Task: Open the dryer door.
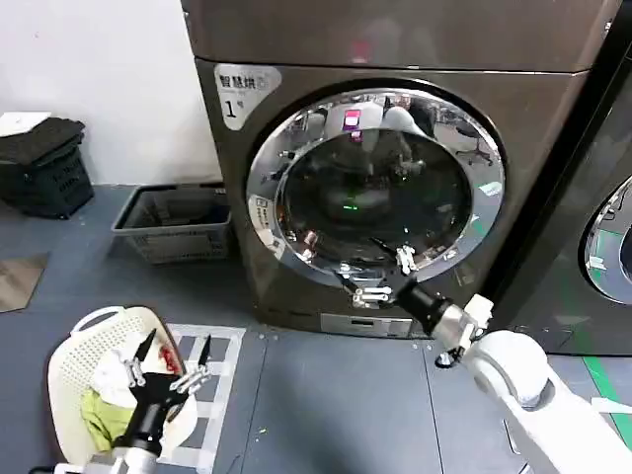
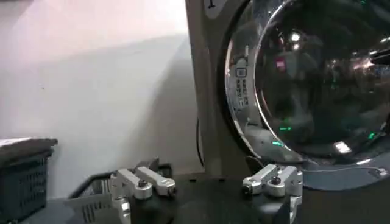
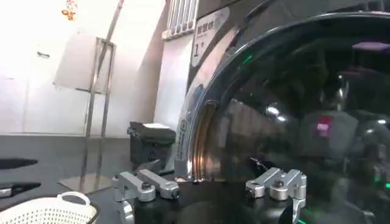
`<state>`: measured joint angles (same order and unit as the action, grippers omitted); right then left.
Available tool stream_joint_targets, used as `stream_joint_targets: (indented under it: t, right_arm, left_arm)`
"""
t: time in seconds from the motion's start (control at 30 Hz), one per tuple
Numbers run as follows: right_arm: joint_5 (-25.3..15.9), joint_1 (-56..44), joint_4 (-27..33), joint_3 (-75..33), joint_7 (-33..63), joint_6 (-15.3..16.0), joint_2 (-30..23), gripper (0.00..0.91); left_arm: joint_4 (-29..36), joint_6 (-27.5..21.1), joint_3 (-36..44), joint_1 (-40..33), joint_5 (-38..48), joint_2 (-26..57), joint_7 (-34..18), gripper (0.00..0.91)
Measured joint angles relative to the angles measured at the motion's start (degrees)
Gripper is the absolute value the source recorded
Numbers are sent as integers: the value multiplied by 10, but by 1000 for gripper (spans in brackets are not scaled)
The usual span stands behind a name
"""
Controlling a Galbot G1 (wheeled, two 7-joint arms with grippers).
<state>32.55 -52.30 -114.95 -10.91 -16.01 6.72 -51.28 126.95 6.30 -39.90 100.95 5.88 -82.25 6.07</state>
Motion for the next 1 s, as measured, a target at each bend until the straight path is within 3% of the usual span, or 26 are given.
stream_joint_targets:
  t: [1.0]
  right_arm:
    - [17, 95, 47, 90, 0, 9, -17, 907]
  left_arm:
    - [1, 1, 0, 2, -3, -6, 0, 907]
